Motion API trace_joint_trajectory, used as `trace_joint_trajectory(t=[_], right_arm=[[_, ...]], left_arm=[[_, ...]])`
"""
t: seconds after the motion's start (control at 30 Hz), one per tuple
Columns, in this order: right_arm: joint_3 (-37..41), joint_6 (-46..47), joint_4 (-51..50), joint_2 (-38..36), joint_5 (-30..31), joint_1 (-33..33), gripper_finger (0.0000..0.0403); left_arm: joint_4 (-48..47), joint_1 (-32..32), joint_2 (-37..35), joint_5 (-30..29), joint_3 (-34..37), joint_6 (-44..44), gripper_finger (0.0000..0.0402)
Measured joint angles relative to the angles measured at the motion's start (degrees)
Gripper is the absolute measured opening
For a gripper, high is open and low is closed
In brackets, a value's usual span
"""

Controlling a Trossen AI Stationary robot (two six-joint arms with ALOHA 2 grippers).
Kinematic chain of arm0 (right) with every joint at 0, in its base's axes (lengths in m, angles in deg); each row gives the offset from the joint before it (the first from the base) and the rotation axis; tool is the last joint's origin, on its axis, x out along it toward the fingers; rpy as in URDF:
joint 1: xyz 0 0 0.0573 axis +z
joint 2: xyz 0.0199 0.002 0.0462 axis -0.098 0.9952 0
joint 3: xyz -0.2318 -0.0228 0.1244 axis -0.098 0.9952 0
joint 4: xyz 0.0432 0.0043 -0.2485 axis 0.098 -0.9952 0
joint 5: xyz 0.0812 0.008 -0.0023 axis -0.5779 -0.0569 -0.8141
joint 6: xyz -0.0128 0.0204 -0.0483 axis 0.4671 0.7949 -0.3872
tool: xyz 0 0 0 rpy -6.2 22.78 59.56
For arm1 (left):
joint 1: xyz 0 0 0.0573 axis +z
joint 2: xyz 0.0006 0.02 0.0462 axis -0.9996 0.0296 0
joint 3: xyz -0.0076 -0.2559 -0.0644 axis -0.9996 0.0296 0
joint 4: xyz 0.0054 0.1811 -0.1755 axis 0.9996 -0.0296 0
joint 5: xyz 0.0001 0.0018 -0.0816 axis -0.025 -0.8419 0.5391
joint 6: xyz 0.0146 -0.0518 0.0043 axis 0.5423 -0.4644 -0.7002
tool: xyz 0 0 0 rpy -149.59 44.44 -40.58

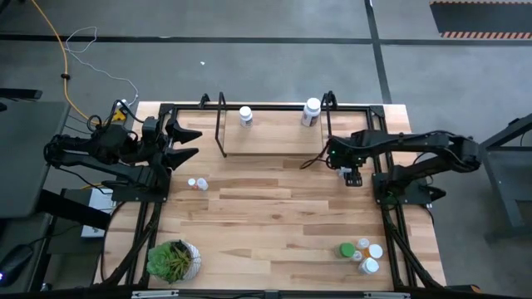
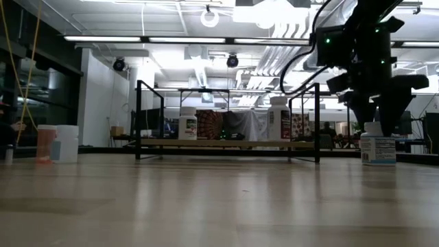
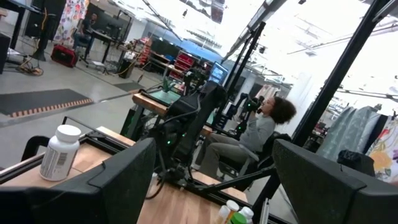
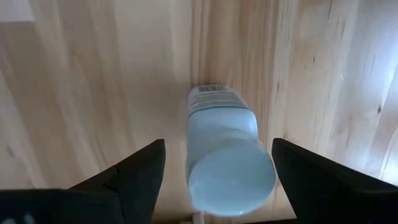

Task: Pick and place medicine bottles onto shelf by color
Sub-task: Put the white pill bottle on the shelf

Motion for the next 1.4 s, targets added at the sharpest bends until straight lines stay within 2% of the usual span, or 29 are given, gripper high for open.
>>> trace_joint_trajectory(t=[0.27,0.4,0.6,0.67,0.73,0.8,0.97,1.17,1.4], right_arm=[[0.0,0.65,0.45,2.5,0.26,0.0,0.0196],[-2.21,3.29,-3.13,1.59,-2.32,0.08,0.0149],[-14.61,8.92,-13.78,-2.21,-13.18,2.08,0.0149],[-20.44,11.94,-14.86,-2.85,-16.97,3.88,0.0149],[-26.49,14.6,-13.71,-2.81,-17.73,6.32,0.0149],[-31.9,16.46,-10.76,-1.75,-15.66,8.91,0.0149],[-43.86,14.71,-6.42,5.95,-4.33,11.07,0.0149],[-54.9,6.63,-10.97,20.29,0.81,5.98,0.0149],[-62.67,-1.59,-11.58,35.4,7.69,-1.02,0.0149]], left_arm=[[0.0,0.0,-0.01,0.18,0.0,0.0,0.0314],[0.0,0.0,-0.02,0.19,0.0,0.0,0.0314],[-0.02,0.0,0.0,0.2,0.0,0.02,0.0314],[0.0,0.0,-0.02,0.2,0.0,0.02,0.0314],[-0.01,0.0,-0.02,0.2,0.0,0.02,0.0314],[0.0,0.0,-0.02,0.2,0.0,0.02,0.0314],[-0.02,0.0,0.0,0.2,0.0,0.23,0.0314],[-0.02,0.0,-0.01,0.2,0.0,1.47,0.0314],[0.0,0.0,-0.02,0.2,0.0,1.53,0.0314]])
